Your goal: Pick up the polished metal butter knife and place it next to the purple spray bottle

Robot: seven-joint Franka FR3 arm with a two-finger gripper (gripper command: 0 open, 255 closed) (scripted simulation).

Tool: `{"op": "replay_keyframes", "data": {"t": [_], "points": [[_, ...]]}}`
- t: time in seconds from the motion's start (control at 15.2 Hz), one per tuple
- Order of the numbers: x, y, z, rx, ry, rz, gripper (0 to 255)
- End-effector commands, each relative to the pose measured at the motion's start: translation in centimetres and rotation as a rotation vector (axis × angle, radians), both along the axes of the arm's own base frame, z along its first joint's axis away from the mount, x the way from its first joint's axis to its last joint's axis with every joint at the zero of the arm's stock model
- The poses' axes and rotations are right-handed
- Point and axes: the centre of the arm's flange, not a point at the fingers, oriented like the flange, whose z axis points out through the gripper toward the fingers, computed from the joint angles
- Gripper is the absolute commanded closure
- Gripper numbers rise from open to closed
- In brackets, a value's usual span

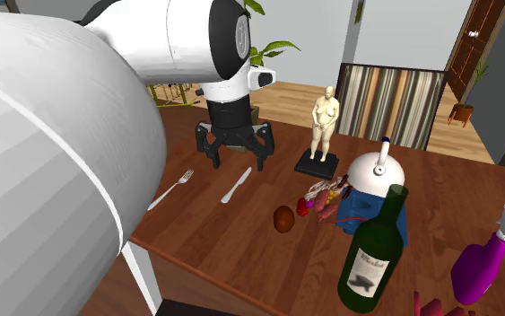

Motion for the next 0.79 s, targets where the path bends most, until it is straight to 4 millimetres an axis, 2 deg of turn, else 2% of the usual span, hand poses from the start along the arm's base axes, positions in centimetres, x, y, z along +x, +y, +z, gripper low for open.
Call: {"op": "replay_keyframes", "data": {"t": [0.0,0.73], "points": [[0.0,0.0,0.0,0.000,0.000,0.000,0],[11.9,3.4,-8.3,0.021,0.032,-0.074,0]]}}
